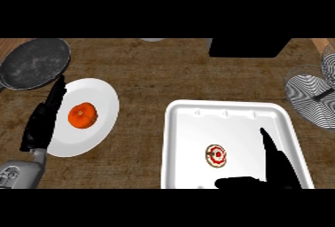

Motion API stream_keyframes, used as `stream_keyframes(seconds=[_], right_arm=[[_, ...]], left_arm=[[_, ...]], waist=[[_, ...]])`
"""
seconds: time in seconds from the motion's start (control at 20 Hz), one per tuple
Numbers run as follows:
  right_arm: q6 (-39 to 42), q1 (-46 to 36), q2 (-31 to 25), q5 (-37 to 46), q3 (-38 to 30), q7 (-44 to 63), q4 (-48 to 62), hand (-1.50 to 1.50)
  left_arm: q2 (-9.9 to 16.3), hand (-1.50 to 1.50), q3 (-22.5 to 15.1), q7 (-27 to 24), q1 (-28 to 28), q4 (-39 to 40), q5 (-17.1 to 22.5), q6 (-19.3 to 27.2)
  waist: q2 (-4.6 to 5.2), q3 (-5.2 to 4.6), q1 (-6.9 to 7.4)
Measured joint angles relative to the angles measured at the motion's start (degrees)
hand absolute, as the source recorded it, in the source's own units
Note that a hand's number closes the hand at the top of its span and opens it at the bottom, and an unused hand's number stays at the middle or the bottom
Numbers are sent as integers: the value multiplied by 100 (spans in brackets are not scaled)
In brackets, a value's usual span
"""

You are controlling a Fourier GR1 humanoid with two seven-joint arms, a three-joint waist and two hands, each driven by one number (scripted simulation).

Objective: Pick the cupcake from the tray and place it in the tiered basket

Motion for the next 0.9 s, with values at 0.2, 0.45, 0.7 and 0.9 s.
stream_keyframes(seconds=[0.2,0.45,0.7,0.9], right_arm=[[251,-96,233,417,67,-7,186,-150],[427,-233,340,761,127,8,335,-150],[514,-319,368,909,220,24,505,-150],[525,-370,374,854,231,29,699,-150]], left_arm=[[-15,0,41,-5,54,-20,9,-23],[-102,0,52,-81,95,21,-49,3],[-132,0,28,101,39,-100,-107,-6],[-113,0,81,145,10,-111,-87,-71]], waist=[[-3,-1,-14],[-1,3,-38],[-7,8,-39],[-3,8,-41]])
